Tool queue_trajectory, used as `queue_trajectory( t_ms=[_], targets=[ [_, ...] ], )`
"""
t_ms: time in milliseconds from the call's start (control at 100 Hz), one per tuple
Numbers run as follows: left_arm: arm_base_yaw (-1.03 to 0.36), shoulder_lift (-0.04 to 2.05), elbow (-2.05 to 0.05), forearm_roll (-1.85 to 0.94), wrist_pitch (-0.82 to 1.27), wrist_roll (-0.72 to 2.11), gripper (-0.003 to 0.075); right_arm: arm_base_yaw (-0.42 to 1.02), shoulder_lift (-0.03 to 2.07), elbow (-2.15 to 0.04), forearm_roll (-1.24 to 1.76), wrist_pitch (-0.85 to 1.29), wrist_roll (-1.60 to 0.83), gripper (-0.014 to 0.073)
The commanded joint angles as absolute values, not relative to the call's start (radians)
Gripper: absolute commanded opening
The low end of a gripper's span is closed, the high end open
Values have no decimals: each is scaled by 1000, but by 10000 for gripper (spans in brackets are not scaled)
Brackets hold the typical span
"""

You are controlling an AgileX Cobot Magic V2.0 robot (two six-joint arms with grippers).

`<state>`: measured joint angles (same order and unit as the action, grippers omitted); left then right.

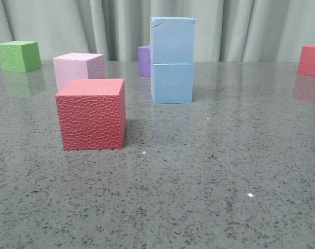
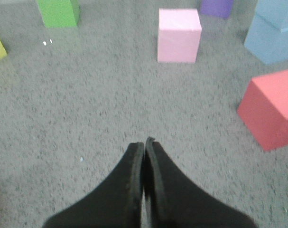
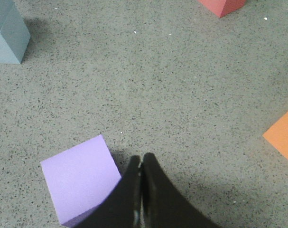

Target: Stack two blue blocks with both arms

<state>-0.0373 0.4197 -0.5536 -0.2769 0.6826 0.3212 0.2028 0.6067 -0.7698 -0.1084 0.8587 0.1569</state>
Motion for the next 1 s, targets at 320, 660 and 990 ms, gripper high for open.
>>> queue_trajectory(
  t_ms=[320,660,990],
  targets=[
    [-93,371,-433,-186,290,245,-19,196,608,-793,-124,790,151,-69],
    [-93,193,-171,71,99,0,-19,196,608,-793,-124,790,151,-69],
    [-93,-7,-55,91,97,0,-19,196,608,-793,-124,790,151,-69]
  ],
)
